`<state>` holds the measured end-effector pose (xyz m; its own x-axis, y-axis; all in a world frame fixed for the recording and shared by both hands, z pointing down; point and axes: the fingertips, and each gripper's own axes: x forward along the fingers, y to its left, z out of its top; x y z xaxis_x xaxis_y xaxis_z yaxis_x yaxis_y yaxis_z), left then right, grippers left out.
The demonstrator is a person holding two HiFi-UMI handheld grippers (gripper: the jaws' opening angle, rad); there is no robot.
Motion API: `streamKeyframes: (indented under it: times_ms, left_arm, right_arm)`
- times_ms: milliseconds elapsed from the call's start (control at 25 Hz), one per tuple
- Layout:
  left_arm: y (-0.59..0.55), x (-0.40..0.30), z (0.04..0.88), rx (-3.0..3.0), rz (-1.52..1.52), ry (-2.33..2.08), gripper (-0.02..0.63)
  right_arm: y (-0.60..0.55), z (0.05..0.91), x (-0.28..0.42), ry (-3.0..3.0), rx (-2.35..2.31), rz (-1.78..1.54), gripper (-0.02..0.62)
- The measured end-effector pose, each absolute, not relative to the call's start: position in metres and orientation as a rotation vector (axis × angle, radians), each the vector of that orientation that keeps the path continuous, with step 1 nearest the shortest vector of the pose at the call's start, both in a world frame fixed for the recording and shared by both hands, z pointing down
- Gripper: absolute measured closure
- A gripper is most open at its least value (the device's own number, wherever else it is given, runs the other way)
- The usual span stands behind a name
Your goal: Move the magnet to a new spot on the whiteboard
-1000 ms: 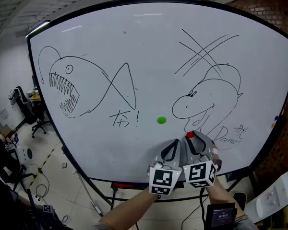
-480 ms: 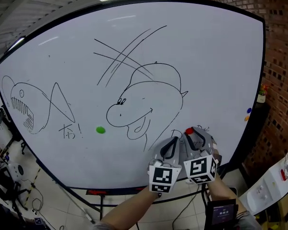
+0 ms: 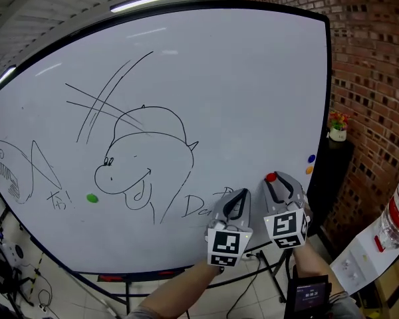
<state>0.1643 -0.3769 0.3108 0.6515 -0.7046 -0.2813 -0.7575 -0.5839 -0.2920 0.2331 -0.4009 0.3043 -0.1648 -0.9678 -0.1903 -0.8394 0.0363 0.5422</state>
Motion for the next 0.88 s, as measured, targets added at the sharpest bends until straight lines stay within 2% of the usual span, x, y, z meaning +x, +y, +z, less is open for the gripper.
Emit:
streamKeyframes:
  times_ms: [440,880]
  left_arm:
    - [-0.388,0.276,0.302,-2.514,0.217,1.029,0.607]
    - [-0.402,0.310,0.293,-2.500,0.250,1.007,0.607]
  right_arm:
    - [-0.417,0.272,0.359,-2.088,2.019,-0.779,0.468]
    - [-0.439,0.253,0.405,-2.292,2.079,-0.687,0.468]
